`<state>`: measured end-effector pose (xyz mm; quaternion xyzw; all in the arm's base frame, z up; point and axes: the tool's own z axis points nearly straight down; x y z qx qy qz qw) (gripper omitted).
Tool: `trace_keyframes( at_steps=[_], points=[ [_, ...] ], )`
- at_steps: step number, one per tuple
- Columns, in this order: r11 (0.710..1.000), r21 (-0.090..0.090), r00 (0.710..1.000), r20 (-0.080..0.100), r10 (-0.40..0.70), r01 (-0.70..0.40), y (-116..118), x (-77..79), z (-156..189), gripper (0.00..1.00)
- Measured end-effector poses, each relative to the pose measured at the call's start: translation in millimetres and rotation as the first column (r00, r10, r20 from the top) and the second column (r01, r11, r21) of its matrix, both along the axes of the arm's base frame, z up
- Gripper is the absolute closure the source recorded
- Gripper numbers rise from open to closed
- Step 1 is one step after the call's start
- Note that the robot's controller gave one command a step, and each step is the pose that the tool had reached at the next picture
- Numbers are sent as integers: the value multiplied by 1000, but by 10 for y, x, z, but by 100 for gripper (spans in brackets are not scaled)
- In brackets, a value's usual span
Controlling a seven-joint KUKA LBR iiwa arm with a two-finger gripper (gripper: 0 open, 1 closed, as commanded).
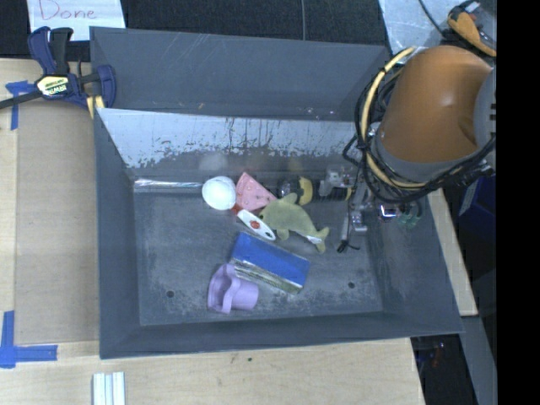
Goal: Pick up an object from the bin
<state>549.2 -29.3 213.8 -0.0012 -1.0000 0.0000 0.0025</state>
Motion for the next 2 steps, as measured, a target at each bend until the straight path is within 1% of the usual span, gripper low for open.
trace_keyframes(
  at_steps=[1,2],
  points=[
    [1000,0,1000,9,1,-1,1,15,49,0],
    [990,1,990,10,-144,144,437,-362,-1286,0]
  ],
)
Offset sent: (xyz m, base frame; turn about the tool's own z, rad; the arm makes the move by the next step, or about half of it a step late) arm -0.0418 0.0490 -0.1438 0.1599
